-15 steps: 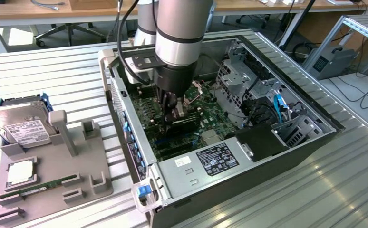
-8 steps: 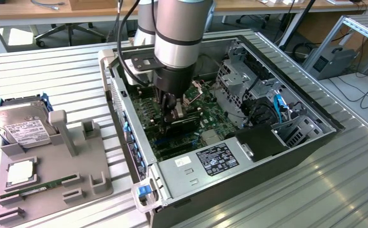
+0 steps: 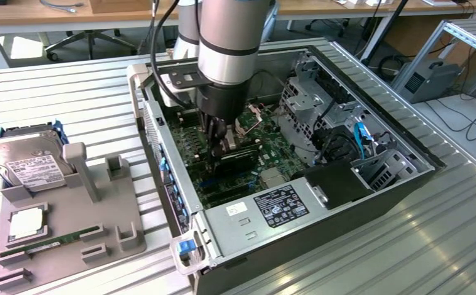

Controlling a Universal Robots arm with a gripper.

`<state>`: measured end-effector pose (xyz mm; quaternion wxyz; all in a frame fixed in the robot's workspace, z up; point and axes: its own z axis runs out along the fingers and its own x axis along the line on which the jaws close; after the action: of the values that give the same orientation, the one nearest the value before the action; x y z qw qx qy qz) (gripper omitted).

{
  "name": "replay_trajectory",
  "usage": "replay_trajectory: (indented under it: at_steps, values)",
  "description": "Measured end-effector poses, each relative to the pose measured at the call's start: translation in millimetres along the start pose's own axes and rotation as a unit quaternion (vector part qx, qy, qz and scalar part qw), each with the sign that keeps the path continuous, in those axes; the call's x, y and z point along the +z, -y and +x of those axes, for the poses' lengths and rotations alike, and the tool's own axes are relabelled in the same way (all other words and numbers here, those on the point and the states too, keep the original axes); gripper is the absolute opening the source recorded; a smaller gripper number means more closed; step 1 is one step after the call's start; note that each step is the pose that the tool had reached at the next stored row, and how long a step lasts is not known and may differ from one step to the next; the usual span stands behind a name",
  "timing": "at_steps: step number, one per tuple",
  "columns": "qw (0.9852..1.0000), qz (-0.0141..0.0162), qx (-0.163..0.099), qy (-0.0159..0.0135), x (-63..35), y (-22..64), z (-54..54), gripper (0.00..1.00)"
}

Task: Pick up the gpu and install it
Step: 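Press down on the gpu until it lock into place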

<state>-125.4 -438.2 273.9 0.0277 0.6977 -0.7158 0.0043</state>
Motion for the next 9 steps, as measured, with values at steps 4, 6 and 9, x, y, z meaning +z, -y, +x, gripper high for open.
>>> replay_trajectory:
  at_steps: [4,6,9]
  values:
    - [1.0000,0.0001,0.000,0.0002,0.2,-0.1,-3.3,0.11]
    - [1.0000,0.0001,0.000,0.0001,0.2,-0.1,-3.5,0.11]
    - [1.0000,0.0000,0.000,0.0000,0.4,-0.1,-3.7,0.11]
